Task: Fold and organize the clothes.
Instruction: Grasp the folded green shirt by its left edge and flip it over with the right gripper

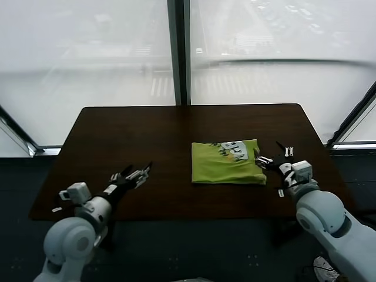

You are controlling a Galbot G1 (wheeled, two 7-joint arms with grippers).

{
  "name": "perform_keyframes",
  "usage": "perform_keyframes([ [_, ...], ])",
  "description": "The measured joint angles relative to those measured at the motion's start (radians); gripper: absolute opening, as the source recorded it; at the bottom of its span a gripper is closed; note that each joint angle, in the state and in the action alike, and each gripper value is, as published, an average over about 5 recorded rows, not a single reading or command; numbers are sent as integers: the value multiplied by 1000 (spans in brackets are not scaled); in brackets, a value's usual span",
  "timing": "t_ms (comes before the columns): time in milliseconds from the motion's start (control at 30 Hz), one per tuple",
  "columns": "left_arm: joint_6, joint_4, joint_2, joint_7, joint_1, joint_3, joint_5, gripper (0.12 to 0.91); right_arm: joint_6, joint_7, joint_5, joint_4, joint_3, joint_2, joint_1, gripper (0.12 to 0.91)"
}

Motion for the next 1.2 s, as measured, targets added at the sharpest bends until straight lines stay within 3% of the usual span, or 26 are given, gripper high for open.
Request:
perform_keyframes([
  [333, -14, 8, -35, 4, 19, 15, 43, 907, 71, 242, -86, -102, -347, 186, 196, 907],
  [533, -20, 5, -51, 7, 25, 17, 64, 907, 32, 320, -112, -183, -493, 274, 270, 907],
  [633, -21, 1, -56, 8, 27, 15, 67, 907, -9, 344, -122, -227, -546, 320, 299, 907],
  [800, -24, -2, -59, 8, 31, 6, 67, 907, -31, 344, -145, -299, -596, 384, 334, 907],
  [1200, -32, -4, -65, 12, 37, -1, 69, 907, -92, 387, -162, -422, -633, 515, 366, 907],
])
